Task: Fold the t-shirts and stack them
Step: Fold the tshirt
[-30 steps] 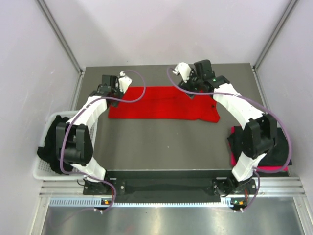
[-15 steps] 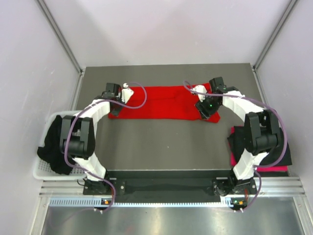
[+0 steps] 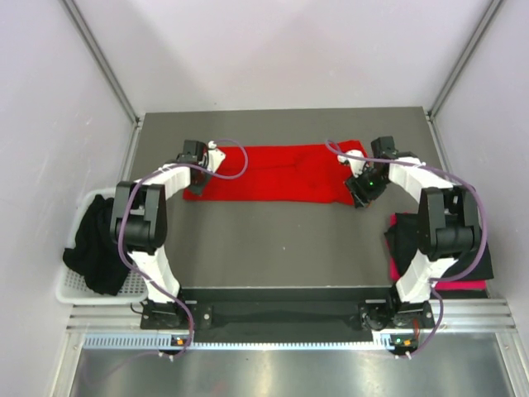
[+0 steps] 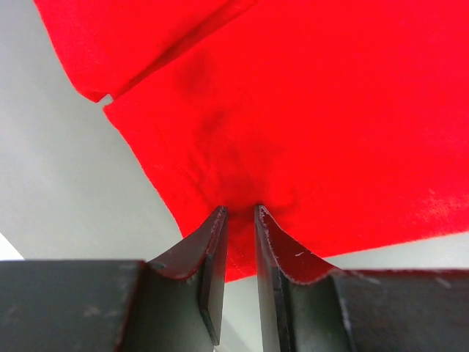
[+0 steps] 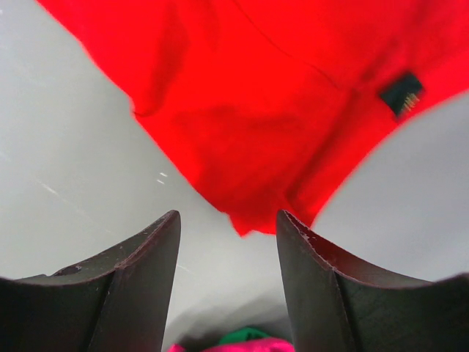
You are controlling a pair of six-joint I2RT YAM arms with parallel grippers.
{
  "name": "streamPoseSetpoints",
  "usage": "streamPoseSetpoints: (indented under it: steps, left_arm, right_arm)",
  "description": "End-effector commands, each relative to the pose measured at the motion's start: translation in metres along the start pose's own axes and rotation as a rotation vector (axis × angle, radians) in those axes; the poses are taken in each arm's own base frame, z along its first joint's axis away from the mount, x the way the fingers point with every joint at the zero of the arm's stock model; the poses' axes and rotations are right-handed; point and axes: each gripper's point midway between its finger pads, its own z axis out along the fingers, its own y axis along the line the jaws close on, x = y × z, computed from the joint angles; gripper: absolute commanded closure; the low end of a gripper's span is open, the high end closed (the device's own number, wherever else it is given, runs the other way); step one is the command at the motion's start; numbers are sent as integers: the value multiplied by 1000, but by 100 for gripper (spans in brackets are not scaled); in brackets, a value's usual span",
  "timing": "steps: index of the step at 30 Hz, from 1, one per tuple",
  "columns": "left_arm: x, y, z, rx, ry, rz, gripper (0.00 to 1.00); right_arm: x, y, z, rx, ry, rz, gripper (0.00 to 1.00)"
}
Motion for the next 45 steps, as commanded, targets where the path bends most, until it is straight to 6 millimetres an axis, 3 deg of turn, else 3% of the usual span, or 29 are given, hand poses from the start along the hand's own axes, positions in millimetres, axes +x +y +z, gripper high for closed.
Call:
streamPoseSetpoints:
  steps: [1,11,14,19,23,28,37,40,43,44,45]
  left_arm:
    - [-3,6,13,-22,0,-31,73]
    - [3,4,20,-20,21,-36,75]
    - [4,5,19,-24,25,-38,75]
    - [5,8,17,-37,29,-35,75]
    - [7,14,16,-58,35,-28,76]
    - [8,21,13,-72,35,-29,76]
    - [18,25,13,-80,56,-36,76]
    - [11,21,7,-52,21,-45,76]
    - [-16,12,-24,27,-113,-32,73]
    - [-31,11,-48,53,-189,-16,68]
    - [-37,9,-59,69,-226,-7,66]
  right_arm:
    - [-4,-11,-14,28,-44,-8,44]
    - [20,4,7,-82,28,8,49]
    - [27,5,15,-106,57,19,65]
    - [36,-7,20,-72,86,65,73]
    - [43,-20,20,-28,113,88,88]
    - [49,-37,12,16,111,123,89]
    - [51,-50,5,61,122,130,90]
    - [47,-51,2,61,111,130,90]
    - [45,-51,-1,66,101,133,89]
    - [44,-51,-2,66,97,132,89]
    - [43,-50,-3,61,93,135,89]
